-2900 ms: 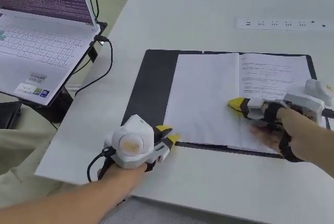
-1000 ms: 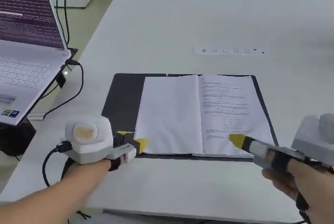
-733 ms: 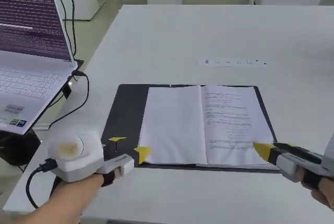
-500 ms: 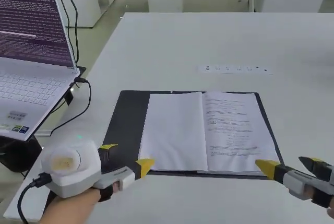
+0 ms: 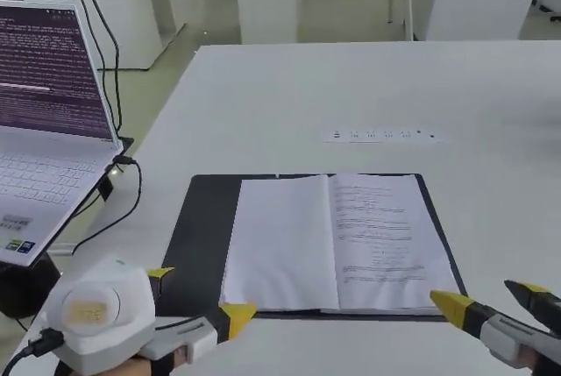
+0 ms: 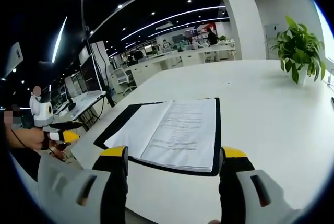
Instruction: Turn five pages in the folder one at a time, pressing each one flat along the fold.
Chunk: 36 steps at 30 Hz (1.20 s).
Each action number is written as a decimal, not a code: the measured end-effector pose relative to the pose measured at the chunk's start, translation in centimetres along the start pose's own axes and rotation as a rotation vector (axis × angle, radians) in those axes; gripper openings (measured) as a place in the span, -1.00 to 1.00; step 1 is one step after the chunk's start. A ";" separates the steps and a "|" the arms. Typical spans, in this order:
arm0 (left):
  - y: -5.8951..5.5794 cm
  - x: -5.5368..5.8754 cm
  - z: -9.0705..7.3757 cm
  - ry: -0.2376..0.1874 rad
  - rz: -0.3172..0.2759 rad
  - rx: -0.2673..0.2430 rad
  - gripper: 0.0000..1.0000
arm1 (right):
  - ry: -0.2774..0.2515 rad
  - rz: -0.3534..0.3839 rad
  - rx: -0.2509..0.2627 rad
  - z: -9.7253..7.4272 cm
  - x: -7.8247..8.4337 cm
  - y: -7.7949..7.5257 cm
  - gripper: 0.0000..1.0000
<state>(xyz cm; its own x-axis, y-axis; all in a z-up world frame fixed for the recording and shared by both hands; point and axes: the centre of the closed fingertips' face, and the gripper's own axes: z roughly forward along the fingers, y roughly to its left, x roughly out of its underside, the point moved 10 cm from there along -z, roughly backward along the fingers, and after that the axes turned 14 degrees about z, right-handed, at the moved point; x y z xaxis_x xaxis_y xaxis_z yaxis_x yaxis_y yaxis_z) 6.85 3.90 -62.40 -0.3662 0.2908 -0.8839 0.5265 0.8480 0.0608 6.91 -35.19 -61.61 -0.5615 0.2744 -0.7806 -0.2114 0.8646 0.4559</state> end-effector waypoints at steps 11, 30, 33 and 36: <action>-1.3 -1.4 3.2 0.022 0.051 0.061 0.48 | -0.016 -0.005 0.013 -0.3 -0.5 -1.4 0.37; -6.6 -2.4 11.9 0.058 0.097 0.199 0.28 | 0.022 -0.008 0.017 -0.1 0.1 -2.3 0.32; -7.5 -2.5 12.9 0.060 0.096 0.220 0.27 | 0.029 -0.002 0.016 -0.2 0.4 -2.3 0.32; -8.6 -2.7 14.1 0.057 0.096 0.241 0.25 | 0.033 0.000 0.016 -0.2 0.6 -2.3 0.31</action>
<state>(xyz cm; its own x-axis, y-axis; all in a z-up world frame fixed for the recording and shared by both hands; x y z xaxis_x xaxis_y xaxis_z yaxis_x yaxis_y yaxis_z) 14.09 -10.46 -67.06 -0.3444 0.3953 -0.8515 0.7263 0.6869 0.0251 6.91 -37.06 -63.01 -0.5875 0.2611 -0.7659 -0.1987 0.8710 0.4494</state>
